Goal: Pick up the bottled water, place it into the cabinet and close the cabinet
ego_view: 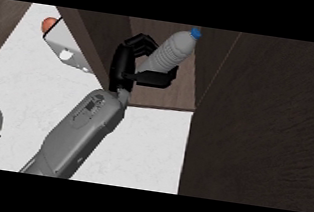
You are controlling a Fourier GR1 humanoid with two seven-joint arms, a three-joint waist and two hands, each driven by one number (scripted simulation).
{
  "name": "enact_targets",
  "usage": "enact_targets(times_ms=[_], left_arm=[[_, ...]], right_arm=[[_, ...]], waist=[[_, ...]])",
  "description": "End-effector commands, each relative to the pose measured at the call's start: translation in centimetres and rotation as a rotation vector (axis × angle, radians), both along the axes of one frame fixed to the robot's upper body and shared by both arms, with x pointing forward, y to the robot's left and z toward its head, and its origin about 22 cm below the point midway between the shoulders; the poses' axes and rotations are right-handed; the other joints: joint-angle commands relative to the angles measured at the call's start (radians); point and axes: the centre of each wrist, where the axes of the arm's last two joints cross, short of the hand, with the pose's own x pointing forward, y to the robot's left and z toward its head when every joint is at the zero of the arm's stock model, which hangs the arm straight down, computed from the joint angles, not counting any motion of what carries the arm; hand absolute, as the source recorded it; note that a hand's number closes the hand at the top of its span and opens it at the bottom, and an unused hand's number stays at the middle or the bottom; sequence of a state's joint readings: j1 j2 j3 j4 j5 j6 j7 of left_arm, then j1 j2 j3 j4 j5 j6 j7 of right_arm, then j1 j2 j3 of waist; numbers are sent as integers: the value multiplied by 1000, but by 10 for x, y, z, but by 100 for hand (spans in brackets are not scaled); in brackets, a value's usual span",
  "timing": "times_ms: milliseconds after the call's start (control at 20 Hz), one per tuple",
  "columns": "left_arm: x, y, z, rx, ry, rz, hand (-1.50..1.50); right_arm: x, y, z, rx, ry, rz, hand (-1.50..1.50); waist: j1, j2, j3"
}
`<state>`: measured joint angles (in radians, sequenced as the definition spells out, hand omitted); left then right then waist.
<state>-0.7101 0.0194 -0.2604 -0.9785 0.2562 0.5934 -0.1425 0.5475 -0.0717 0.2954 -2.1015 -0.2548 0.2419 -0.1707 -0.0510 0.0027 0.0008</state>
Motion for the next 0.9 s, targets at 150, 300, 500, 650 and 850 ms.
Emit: enact_targets(times_ms=[150, 300, 500, 650, 850], left_arm=[[49, -13, 15, 127, -12, 3, 150], [54, 3, -2, 179, -2, 28, 150], [59, 11, -11, 287, -16, 84, 150], [59, 25, -21, 363, -20, 118, 150], [64, 26, -17, 437, -18, 176, 150]], right_arm=[[2, 1, 4, 7, -2, 15, -150], [10, -8, -3, 6, -14, -4, -150], [3, 10, -5, 22, -12, 3, -150], [0, -1, 2, -6, -1, 10, -150], [13, 2, 1, -23, -8, 10, -150]], waist=[[-12, 16, -1], [-9, 18, -1], [-21, 20, -1], [-18, 21, -2], [-11, 22, -2]])
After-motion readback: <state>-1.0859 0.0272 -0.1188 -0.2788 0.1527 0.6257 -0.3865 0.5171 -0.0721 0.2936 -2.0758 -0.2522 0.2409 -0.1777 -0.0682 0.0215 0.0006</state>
